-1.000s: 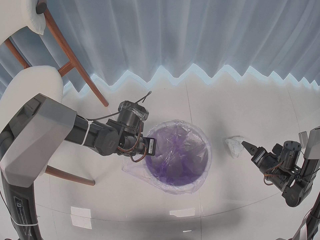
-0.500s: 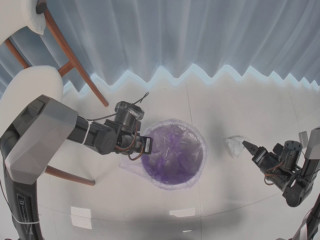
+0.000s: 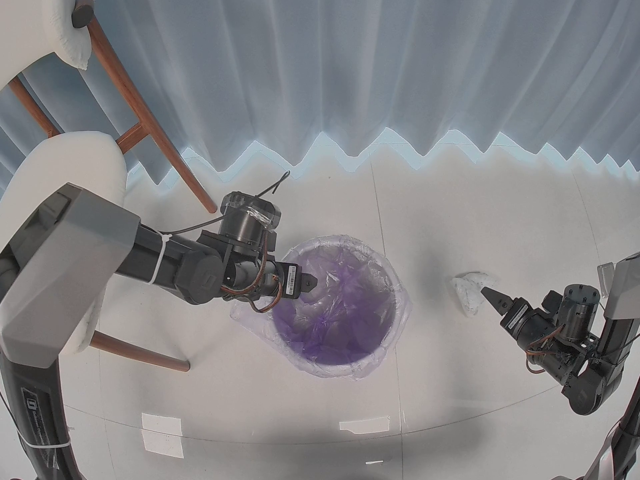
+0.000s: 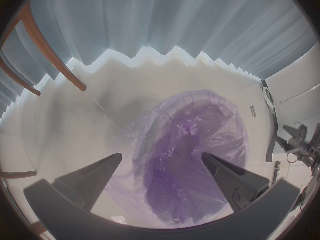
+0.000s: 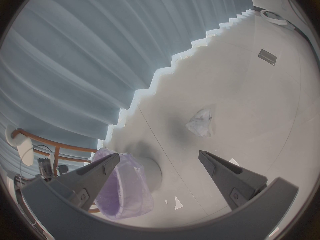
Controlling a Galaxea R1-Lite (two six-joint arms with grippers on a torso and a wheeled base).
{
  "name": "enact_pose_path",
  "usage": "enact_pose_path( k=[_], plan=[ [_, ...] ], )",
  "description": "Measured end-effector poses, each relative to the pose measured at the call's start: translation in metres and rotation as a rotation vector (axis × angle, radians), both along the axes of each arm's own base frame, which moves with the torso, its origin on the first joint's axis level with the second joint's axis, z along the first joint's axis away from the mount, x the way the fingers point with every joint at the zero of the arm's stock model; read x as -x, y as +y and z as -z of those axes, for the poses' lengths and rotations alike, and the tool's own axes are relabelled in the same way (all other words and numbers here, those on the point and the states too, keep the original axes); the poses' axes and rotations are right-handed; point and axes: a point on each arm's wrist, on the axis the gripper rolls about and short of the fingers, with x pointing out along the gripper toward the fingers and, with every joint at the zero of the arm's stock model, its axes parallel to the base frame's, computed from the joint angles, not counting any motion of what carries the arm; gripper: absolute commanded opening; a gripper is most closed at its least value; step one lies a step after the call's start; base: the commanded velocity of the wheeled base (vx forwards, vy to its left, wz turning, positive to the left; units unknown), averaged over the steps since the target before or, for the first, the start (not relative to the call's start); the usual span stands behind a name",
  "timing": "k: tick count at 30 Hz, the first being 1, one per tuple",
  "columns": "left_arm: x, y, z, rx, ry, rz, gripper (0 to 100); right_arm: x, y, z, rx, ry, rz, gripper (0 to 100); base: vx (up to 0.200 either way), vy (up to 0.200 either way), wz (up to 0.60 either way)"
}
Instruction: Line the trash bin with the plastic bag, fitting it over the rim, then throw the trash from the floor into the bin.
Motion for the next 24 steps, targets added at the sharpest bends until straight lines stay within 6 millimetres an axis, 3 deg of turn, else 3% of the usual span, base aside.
enact_pose_path(
  k=[9, 16, 24],
  plan=[
    [0.041, 0.021, -0.040, 0.041, -0.028, -0.015, 100, -0.013, 0.004, 0.025, -0.004, 0.071, -0.069, 100, 0.000, 0.000, 0.00],
    [0.084, 0.045, -0.082, 0.175, -0.123, -0.068, 100, -0.031, 0.012, 0.038, -0.075, 0.080, -0.328, 100, 0.000, 0.000, 0.00],
    [0.119, 0.074, -0.109, 0.293, -0.245, -0.122, 100, -0.074, 0.016, 0.057, -0.067, -0.008, -0.494, 100, 0.000, 0.000, 0.00]
  ],
)
